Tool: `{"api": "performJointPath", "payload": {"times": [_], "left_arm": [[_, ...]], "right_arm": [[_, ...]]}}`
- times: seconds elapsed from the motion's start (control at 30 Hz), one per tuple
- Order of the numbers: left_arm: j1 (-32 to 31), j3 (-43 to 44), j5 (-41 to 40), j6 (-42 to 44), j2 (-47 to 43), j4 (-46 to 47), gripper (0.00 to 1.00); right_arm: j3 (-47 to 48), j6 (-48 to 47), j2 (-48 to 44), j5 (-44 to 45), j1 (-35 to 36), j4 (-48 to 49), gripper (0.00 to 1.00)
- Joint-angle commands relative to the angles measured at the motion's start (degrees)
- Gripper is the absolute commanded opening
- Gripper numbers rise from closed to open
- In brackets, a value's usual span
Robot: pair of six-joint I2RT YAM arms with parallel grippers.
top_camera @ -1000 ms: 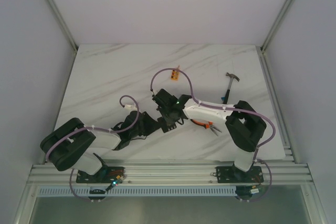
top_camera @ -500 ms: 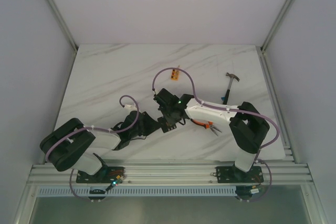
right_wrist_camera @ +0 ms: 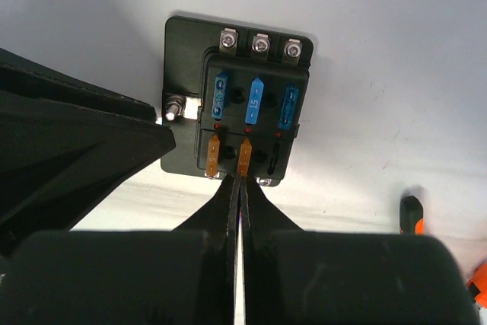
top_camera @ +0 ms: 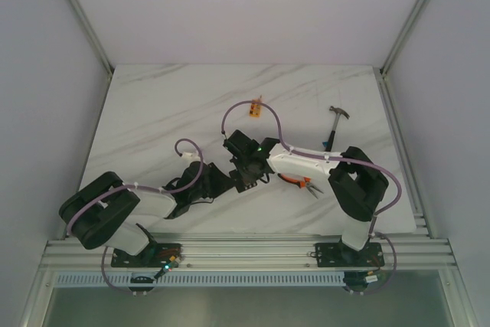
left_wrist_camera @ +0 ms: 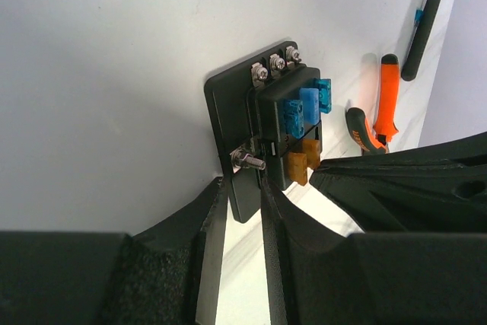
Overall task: Snap on the fuse box
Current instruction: Install the fuse at the fuse box base.
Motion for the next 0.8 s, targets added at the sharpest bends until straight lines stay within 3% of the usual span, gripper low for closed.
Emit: {"api": "performJointPath", "payload": {"times": [0.0,0.43,0.57,0.77], "left_arm": [[-0.3,1.1,0.9,0.2,1.9,-0.1,0.34],[-0.5,0.7,0.6,-0.1,1.9,-0.1,0.33],[-0.5,0.4,-1.2,0.6,-0.6,-2.1,0.34],[-0.5,-0.2,-4.8,2.5,-7.8,-7.4,0.42]], "right_arm": [[-1.4,-0.2,3.8,-1.7,-0.2,-0.7,0.0],[-2.8,-1.3,5.6,-0.4,-0.1,-0.4,0.0],[-2.5,-1.1,-3.1,0.7,-0.6,-0.5,0.19],[-3.0,-0.1,-12.6,5.1,-6.6,-3.0,0.33]]}}
